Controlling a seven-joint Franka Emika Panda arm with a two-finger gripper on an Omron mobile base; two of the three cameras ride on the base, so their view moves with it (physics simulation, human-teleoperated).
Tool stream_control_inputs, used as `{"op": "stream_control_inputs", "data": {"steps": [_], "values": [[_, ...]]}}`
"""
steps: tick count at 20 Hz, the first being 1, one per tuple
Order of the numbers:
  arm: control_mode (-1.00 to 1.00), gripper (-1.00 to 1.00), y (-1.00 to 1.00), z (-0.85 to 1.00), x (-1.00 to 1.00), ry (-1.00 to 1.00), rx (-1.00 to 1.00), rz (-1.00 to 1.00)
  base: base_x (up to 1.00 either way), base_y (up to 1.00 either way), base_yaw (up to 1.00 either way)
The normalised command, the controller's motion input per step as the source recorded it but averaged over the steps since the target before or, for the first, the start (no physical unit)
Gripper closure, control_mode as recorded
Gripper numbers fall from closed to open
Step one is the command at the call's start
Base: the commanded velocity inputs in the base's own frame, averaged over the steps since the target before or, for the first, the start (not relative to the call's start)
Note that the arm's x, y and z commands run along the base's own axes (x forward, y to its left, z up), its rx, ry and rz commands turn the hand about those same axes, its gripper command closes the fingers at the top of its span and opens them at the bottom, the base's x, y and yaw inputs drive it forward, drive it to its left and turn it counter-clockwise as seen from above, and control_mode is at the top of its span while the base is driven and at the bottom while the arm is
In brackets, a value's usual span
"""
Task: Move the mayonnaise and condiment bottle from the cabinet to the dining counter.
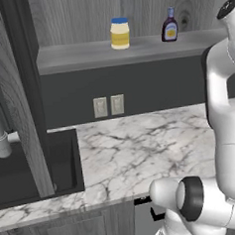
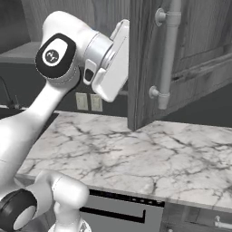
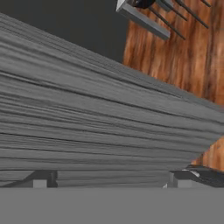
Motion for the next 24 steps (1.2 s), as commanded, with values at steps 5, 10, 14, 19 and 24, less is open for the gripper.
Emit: {"op": "stream_control_inputs", "data": {"steps": [5,10,14,19,24], "values": [[-1.00,-1.00,-0.62,-0.04,-0.35,-0.12,0.03,-0.13,0.00,0.00,0.00],[-1.00,-1.00,-0.53,-0.03,-0.35,-0.12,0.08,-0.03,0.00,0.00,0.00],[-1.00,-1.00,-0.30,-0.10,-0.07,-0.10,0.03,0.03,0.00,0.00,0.00],[-1.00,-1.00,0.16,-0.15,0.29,-0.01,-0.02,0.08,0.00,0.00,0.00],[-1.00,-1.00,0.53,-0.20,0.65,0.00,-0.10,0.08,0.00,0.00,0.00]]}}
